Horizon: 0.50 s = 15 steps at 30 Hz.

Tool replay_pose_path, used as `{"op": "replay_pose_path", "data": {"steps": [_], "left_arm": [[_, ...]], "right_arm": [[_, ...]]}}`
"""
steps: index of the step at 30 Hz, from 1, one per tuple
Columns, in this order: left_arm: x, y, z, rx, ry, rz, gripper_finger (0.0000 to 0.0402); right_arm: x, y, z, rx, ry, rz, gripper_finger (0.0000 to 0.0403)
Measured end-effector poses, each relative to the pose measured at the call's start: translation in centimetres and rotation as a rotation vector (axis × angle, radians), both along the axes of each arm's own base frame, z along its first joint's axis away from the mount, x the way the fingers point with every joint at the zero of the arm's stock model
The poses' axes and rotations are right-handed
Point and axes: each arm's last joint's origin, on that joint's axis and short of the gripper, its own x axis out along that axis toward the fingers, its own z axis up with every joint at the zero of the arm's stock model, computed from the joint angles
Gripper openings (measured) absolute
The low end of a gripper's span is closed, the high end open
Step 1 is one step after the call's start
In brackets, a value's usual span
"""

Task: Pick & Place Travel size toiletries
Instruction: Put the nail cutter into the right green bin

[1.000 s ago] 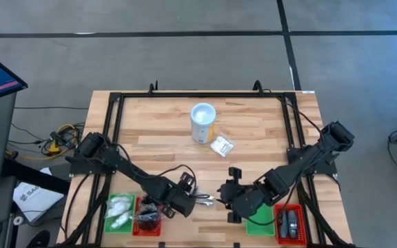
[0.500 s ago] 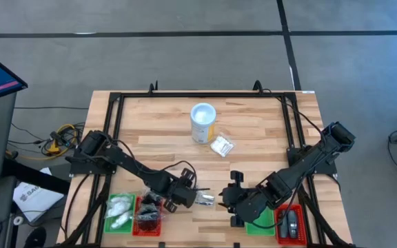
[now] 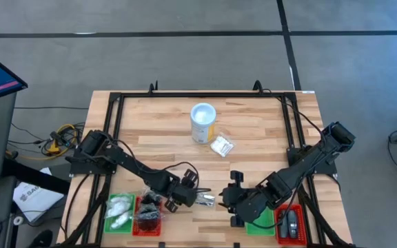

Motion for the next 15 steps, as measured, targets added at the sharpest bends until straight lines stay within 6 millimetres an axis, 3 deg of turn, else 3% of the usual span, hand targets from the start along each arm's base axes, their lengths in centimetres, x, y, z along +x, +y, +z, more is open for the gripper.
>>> {"op": "replay_pose_path", "data": {"steps": [8, 15], "left_arm": [[0.6, 1.1, -0.3, -0.072, 0.035, 0.009, 0.0176], [1.1, 1.4, -1.8, -0.117, 0.074, 0.032, 0.0174]], "right_arm": [[0.0, 0.0, 0.0, 0.000, 0.000, 0.000, 0.0129], [0.0, 0.0, 0.0, -0.005, 0.003, -0.001, 0.0129]]}}
